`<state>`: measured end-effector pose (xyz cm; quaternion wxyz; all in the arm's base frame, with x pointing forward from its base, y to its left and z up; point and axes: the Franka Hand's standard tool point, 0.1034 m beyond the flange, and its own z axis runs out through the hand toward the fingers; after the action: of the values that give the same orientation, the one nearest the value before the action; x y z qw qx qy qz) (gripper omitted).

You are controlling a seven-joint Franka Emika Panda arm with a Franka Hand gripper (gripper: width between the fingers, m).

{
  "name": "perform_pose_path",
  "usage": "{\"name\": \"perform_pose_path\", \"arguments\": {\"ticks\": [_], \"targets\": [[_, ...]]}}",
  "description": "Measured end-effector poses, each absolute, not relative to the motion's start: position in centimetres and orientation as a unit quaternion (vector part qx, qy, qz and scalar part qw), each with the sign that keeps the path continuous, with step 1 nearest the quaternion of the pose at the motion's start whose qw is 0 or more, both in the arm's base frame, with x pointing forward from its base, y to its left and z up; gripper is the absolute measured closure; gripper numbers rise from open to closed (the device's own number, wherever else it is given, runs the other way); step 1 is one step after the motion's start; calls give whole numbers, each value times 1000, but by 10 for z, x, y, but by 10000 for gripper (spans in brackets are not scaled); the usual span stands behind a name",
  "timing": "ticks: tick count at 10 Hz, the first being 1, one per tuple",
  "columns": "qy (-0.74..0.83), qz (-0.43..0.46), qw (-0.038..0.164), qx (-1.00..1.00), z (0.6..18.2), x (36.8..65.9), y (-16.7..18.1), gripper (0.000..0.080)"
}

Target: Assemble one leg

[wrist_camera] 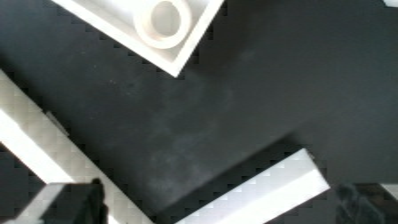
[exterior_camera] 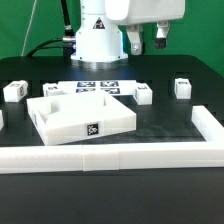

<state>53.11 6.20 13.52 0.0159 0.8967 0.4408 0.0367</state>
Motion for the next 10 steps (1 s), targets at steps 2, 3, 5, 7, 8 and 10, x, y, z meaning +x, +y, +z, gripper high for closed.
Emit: {"name": "perform_pose_path", "arguments": {"ticks": [2, 3, 5, 7, 8, 10], "targets": [[441, 36, 16, 897, 135, 530, 62, 150], [441, 36, 16, 897, 135, 529, 62, 150], [460, 33, 16, 887, 133, 528, 59, 150], [554, 12, 10, 832, 120, 514, 42, 150], [597, 2, 6, 802, 113, 508, 38, 150], [611, -5, 2, 792, 108, 502, 22, 150]]}}
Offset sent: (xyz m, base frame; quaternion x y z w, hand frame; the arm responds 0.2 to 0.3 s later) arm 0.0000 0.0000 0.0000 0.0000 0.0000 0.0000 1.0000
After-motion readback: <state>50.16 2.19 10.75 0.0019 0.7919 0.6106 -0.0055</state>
